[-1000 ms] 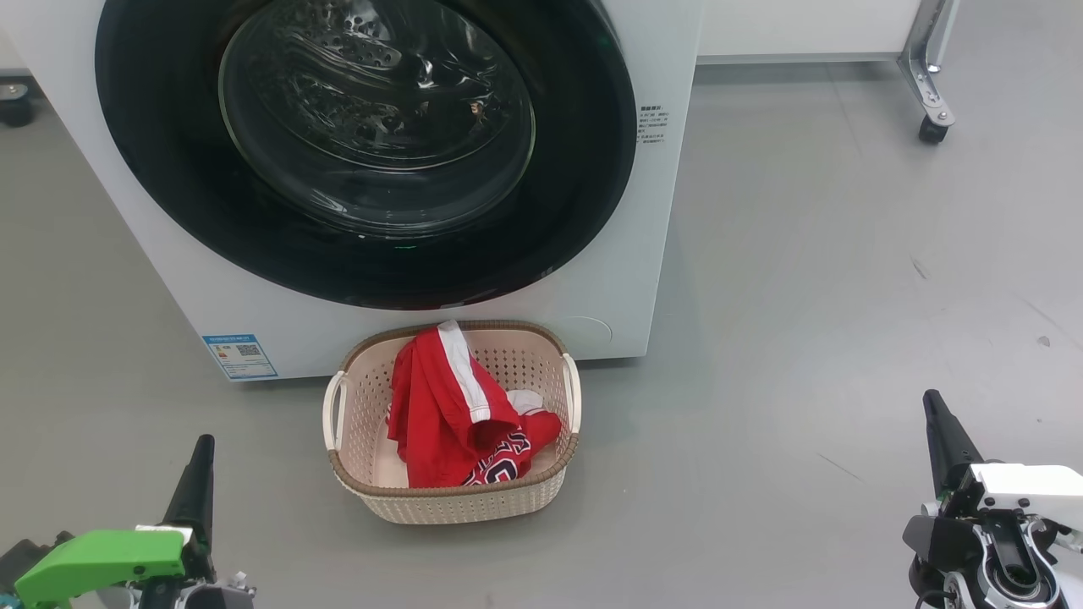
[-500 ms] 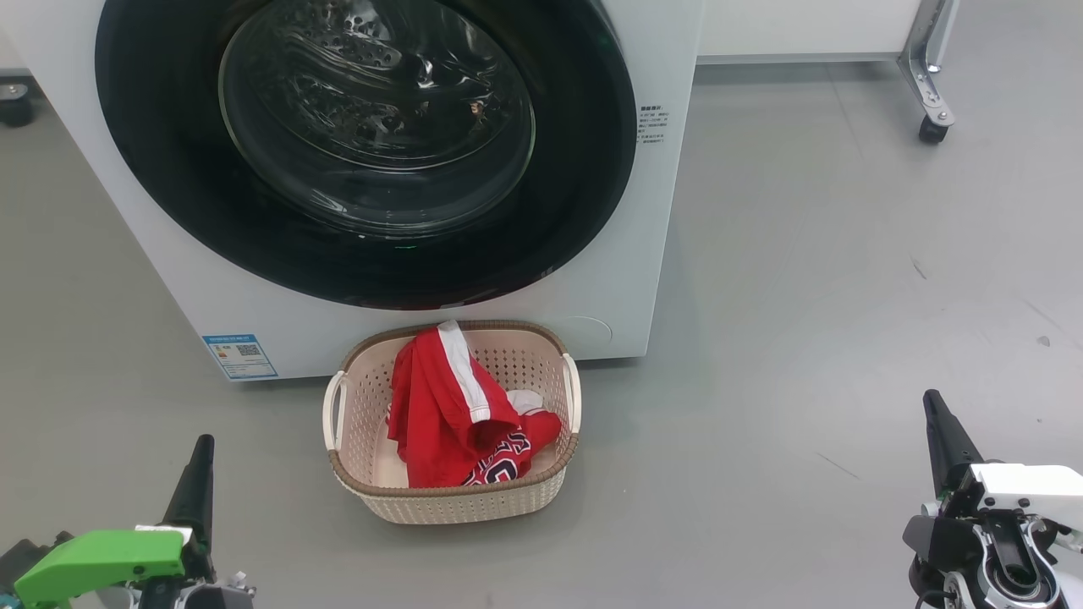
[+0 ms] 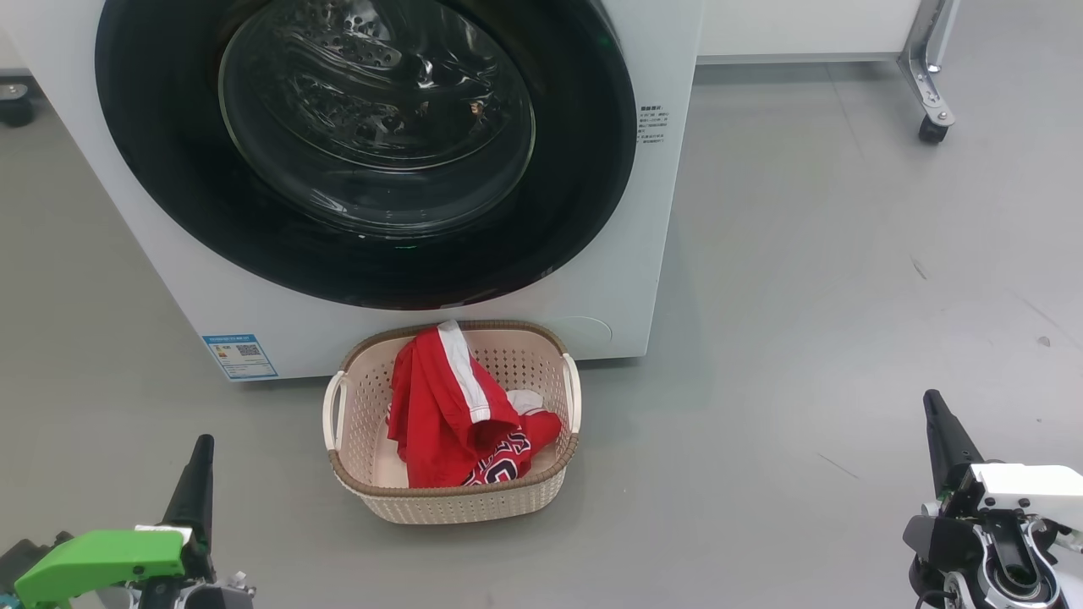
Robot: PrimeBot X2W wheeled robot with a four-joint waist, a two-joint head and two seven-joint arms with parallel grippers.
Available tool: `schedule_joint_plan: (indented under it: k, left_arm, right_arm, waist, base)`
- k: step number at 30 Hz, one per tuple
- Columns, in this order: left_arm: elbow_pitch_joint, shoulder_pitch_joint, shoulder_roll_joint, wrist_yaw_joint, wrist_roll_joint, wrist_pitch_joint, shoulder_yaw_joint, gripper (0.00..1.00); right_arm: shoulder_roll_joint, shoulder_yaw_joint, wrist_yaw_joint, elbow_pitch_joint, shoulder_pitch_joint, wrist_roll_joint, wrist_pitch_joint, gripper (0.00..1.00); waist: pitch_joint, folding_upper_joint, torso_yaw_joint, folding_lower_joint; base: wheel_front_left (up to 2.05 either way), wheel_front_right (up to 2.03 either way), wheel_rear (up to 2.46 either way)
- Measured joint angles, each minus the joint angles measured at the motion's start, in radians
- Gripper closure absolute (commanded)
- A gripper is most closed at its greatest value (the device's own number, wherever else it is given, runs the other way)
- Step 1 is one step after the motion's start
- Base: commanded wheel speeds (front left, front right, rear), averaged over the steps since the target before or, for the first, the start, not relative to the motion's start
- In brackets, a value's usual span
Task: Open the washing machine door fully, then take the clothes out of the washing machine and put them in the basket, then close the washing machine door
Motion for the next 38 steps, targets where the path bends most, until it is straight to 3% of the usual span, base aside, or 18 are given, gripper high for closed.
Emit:
schedule_joint_plan:
  k: [38]
  left_arm:
    - [-0.001, 0.000, -0.001, 0.000, 0.000, 0.000, 0.002, 1.00]
  right_arm:
    - [0.001, -0.001, 0.000, 0.000, 0.000, 0.000, 0.000, 1.00]
  waist:
    - [0.000, 0.0000, 0.000, 0.0000]
  base:
    - [0.00, 0.00, 0.00]
